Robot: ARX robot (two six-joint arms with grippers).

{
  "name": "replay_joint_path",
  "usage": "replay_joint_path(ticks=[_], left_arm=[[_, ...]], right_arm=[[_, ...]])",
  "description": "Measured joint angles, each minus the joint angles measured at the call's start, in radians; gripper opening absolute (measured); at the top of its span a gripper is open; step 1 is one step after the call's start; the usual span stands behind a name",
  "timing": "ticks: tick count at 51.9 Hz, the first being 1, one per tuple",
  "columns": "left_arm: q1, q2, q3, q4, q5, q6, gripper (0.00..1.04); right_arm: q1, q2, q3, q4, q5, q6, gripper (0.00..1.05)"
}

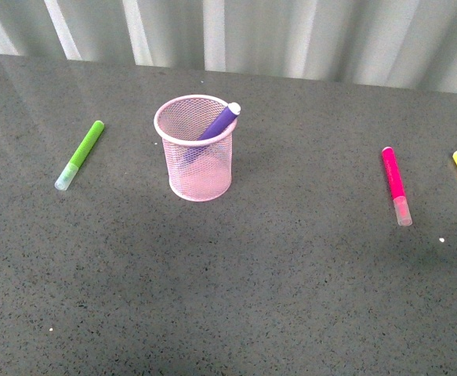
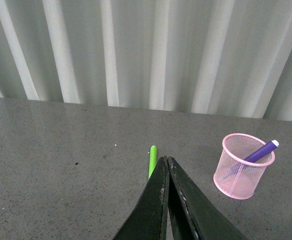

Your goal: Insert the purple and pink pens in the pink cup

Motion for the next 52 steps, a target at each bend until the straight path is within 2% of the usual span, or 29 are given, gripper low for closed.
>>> replay_joint_path(ticks=[3, 8, 11, 15, 28, 29, 30, 33, 38, 44, 52], left_arm=[[0.000, 0.000, 0.000, 0.000, 0.000, -0.001, 0.04], [0.000, 0.000, 0.000, -0.001, 0.000, 0.000, 0.19], [0.000, 0.000, 0.000, -0.001, 0.000, 0.000, 0.30], [0.000, 0.000, 0.000, -0.001, 0.000, 0.000, 0.50], [0.000, 0.000, 0.000, -0.001, 0.000, 0.000, 0.93], [0.000, 0.000, 0.000, -0.001, 0.000, 0.000, 0.96], [0.000, 0.000, 0.000, -0.001, 0.000, 0.001, 1.00], [0.000, 0.000, 0.000, -0.001, 0.000, 0.002, 0.97], [0.000, -0.002, 0.000, -0.001, 0.000, 0.002, 0.98], [0.000, -0.002, 0.000, -0.001, 0.000, 0.002, 0.98], [0.000, -0.002, 0.000, -0.001, 0.000, 0.002, 0.98]], right_arm=[[0.000, 0.000, 0.000, 0.000, 0.000, 0.000, 0.98], [0.000, 0.000, 0.000, 0.000, 0.000, 0.000, 0.98], [0.000, 0.000, 0.000, 0.000, 0.000, 0.000, 0.98], [0.000, 0.000, 0.000, 0.000, 0.000, 0.000, 0.98], [0.000, 0.000, 0.000, 0.000, 0.000, 0.000, 0.98], [-0.003, 0.009, 0.004, -0.013, -0.010, 0.003, 0.98], [-0.016, 0.047, 0.034, -0.088, -0.050, 0.002, 0.98], [-0.041, 0.196, 0.089, -0.151, -0.088, -0.009, 0.98], [-0.077, 0.593, 0.182, 0.027, -0.117, -0.022, 0.98], [-0.082, 0.965, 0.306, 0.194, -0.105, -0.020, 0.98], [-0.056, 1.357, 0.469, 0.248, -0.086, -0.010, 0.98]])
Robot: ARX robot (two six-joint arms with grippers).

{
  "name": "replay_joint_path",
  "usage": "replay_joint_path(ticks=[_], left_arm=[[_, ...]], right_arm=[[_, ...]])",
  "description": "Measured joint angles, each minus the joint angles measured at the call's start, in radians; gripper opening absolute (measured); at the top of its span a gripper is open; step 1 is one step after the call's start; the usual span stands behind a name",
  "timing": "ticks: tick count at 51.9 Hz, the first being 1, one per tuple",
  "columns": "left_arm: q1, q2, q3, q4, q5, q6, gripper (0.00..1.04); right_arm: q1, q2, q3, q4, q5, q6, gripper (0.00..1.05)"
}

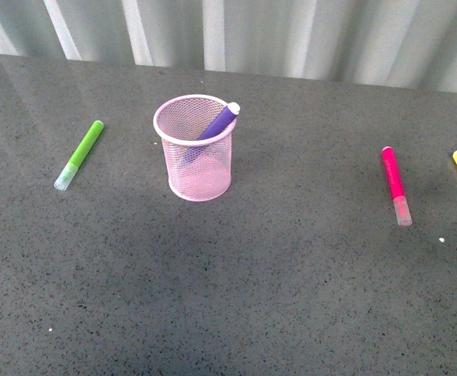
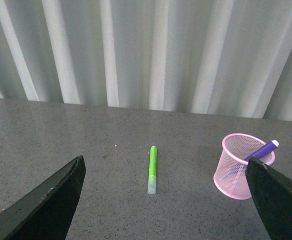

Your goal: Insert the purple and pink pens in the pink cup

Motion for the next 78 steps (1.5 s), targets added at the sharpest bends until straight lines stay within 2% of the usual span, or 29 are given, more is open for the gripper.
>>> replay_joint_path(ticks=[12, 29, 78], left_arm=[[0.000, 0.000, 0.000, 0.000, 0.000, 0.000, 0.98], [0.000, 0.000, 0.000, 0.000, 0.000, 0.000, 0.98], [0.000, 0.000, 0.000, 0.000, 0.000, 0.000, 0.98]], right_arm=[[0.083, 0.406, 0.266, -0.003, 0.065, 0.066, 0.98], [0.131, 0.620, 0.467, -0.049, 0.074, 0.155, 0.98], [0.139, 0.831, 0.608, -0.047, 0.060, 0.203, 0.98]])
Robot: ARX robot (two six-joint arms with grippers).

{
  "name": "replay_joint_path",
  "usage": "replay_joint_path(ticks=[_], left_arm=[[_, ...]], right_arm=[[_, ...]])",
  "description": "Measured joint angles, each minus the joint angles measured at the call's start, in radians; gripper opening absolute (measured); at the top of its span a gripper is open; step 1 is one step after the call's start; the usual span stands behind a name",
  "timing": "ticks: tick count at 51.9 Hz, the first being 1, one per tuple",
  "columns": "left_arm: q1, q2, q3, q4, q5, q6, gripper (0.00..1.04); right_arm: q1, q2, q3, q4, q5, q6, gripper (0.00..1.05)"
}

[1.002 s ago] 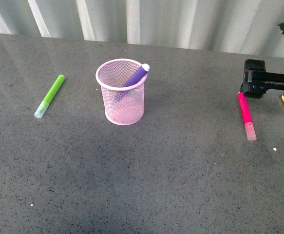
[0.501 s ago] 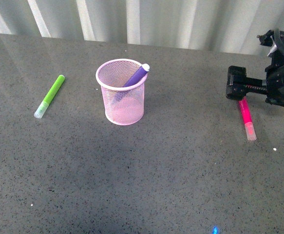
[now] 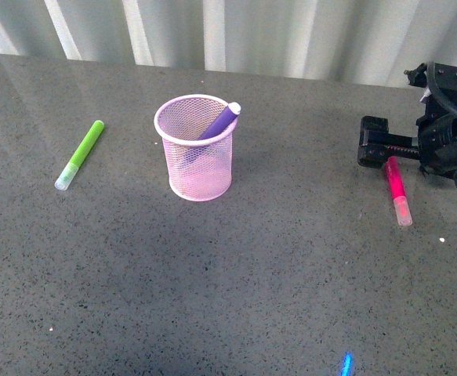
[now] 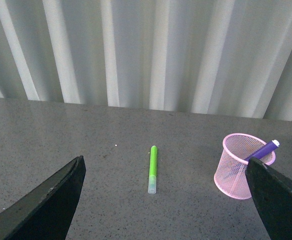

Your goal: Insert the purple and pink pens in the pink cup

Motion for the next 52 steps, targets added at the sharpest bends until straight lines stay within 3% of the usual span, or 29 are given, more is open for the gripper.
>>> replay_joint_path(ticks=[7, 23, 29, 35, 47, 52], left_arm=[[0.000, 0.000, 0.000, 0.000, 0.000, 0.000, 0.98], [0.000, 0.000, 0.000, 0.000, 0.000, 0.000, 0.98], [0.000, 0.000, 0.000, 0.000, 0.000, 0.000, 0.98], [0.000, 0.000, 0.000, 0.000, 0.000, 0.000, 0.98], [0.000, 0.000, 0.000, 0.000, 0.000, 0.000, 0.98], [0.000, 0.000, 0.000, 0.000, 0.000, 0.000, 0.98]], right_arm=[[0.000, 0.005, 0.008, -0.003, -0.004, 0.000, 0.96], [0.013, 0.006, 0.007, -0.002, -0.024, 0.005, 0.50], [0.026, 0.006, -0.002, 0.011, -0.028, 0.011, 0.28], [0.030, -0.001, -0.016, 0.031, -0.033, 0.012, 0.13], [0.035, -0.046, -0.087, 0.170, -0.018, -0.014, 0.12], [0.054, -0.117, -0.156, 0.357, -0.039, -0.073, 0.12]])
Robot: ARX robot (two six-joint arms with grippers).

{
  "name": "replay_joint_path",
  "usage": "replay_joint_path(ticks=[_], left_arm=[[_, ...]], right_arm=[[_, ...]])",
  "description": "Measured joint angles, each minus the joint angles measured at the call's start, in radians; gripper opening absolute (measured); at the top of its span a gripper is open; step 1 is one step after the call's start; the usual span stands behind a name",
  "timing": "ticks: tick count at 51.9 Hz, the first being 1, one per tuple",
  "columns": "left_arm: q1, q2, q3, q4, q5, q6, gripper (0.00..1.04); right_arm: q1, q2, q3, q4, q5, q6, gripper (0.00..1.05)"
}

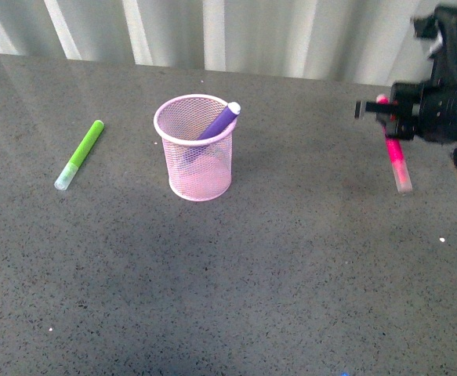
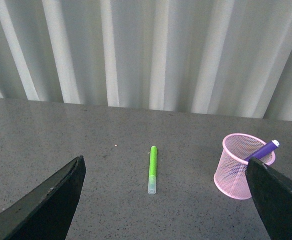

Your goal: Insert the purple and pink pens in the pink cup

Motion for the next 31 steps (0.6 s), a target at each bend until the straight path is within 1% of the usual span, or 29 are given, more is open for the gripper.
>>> replay_joint_path(ticks=[5, 7, 10, 13, 15, 22, 31], left_arm=[[0.000, 0.000, 0.000, 0.000, 0.000, 0.000, 0.98], [0.000, 0.000, 0.000, 0.000, 0.000, 0.000, 0.98], [0.000, 0.000, 0.000, 0.000, 0.000, 0.000, 0.98], [0.000, 0.000, 0.000, 0.000, 0.000, 0.000, 0.98], [0.000, 0.000, 0.000, 0.000, 0.000, 0.000, 0.98], [0.000, 0.000, 0.000, 0.000, 0.000, 0.000, 0.98], [0.000, 0.000, 0.000, 0.000, 0.000, 0.000, 0.98]], right_arm=[[0.051, -0.085, -0.052, 0.204, -0.066, -0.071, 0.12], [0.077, -0.107, -0.060, 0.262, -0.084, -0.085, 0.12], [0.119, -0.127, -0.063, 0.340, -0.107, -0.105, 0.12], [0.146, -0.131, -0.063, 0.382, -0.114, -0.119, 0.12], [0.182, -0.126, -0.062, 0.435, -0.124, -0.137, 0.12], [0.258, -0.073, -0.020, 0.504, -0.125, -0.142, 0.12], [0.311, 0.017, 0.078, 0.539, -0.132, -0.104, 0.12]])
